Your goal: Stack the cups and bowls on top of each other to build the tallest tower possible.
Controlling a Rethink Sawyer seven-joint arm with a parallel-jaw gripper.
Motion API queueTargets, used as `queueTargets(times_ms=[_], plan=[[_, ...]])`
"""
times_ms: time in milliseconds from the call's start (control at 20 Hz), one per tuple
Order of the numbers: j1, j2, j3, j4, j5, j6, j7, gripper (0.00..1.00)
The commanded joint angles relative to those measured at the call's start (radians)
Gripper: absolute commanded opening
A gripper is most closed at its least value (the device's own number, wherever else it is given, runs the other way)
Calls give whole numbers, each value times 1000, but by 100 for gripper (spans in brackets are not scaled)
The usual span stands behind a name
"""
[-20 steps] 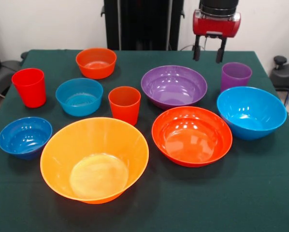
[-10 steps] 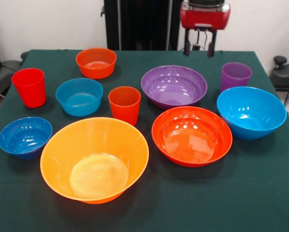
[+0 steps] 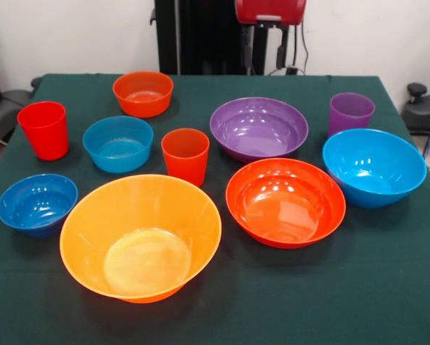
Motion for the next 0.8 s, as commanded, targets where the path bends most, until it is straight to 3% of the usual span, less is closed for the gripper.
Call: queueTargets(times_ms=[50, 250, 400, 550, 700, 800], plan=[[-23, 67, 80, 95, -90, -53, 91, 100], [-24, 118, 49, 20, -112, -27, 55, 100], [34, 186, -43, -46, -144, -55, 45, 100], [28, 261, -25, -97, -159, -71, 38, 100], [36, 238, -37, -86, -172, -40, 37, 100], [5, 242, -8, -86, -193, -36, 23, 100]])
